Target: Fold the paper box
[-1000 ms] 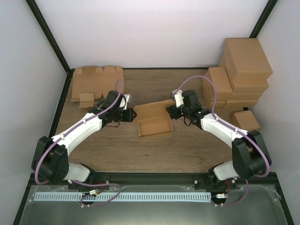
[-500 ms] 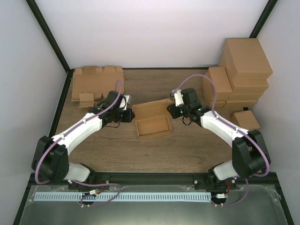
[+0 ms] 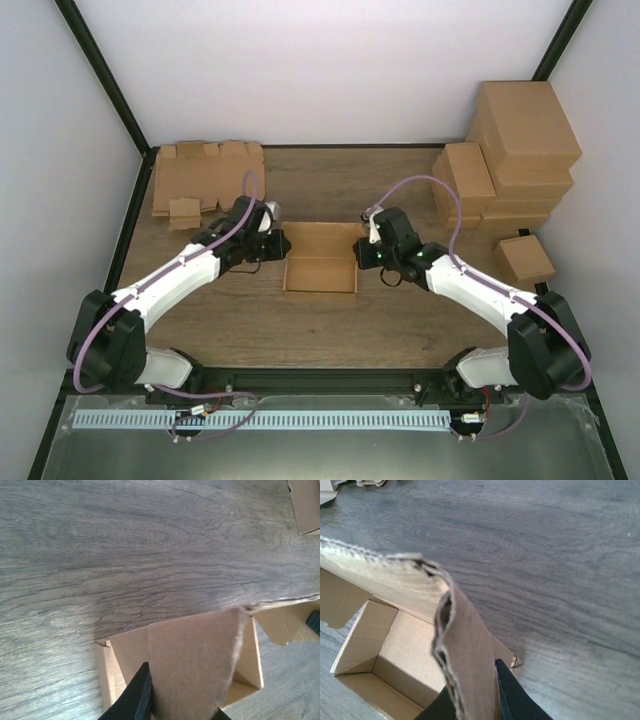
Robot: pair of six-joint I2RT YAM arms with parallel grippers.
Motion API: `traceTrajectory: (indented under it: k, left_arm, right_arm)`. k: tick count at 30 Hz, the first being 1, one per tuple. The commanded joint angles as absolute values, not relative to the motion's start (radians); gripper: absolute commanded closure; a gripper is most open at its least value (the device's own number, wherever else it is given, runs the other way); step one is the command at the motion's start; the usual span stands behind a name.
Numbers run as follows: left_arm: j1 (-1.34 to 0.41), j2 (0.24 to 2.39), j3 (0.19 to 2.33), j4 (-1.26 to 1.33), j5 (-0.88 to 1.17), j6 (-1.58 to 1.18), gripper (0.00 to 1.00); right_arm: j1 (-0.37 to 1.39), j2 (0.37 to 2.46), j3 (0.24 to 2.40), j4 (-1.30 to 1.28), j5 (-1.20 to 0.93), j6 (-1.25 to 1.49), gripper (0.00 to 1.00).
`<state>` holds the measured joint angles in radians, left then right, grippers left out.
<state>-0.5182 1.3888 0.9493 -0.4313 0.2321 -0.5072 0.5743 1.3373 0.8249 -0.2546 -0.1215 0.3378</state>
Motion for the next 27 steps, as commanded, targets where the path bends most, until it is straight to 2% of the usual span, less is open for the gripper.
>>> traceTrajectory:
  k: [1, 8, 18, 27]
  left_arm:
    - [-0.559, 1.344, 0.91, -0.349, 0.178, -0.621, 0.9]
    - [-0.595, 1.301, 0.859, -0.308, 0.124, -0.655, 0.92]
    - [-0.597, 1.324, 0.864, -0.356, 0.158, -0.581, 0.91]
    - [-0.597, 1.345, 0.868, -0.351, 0.165, -0.58, 0.92]
  right_arm:
    - [0.67, 1.291, 0.81, -0.226, 0.056, 0.524, 0.92]
    - [0.789, 1.293, 0.791, -0.21, 0.266, 0.651, 0.93]
    - [0.818, 1.347, 0.791, -0.236, 0.443, 0.793, 0.96]
    - [0.817, 1.381, 0.807, -0.222, 0.45, 0.772, 0.96]
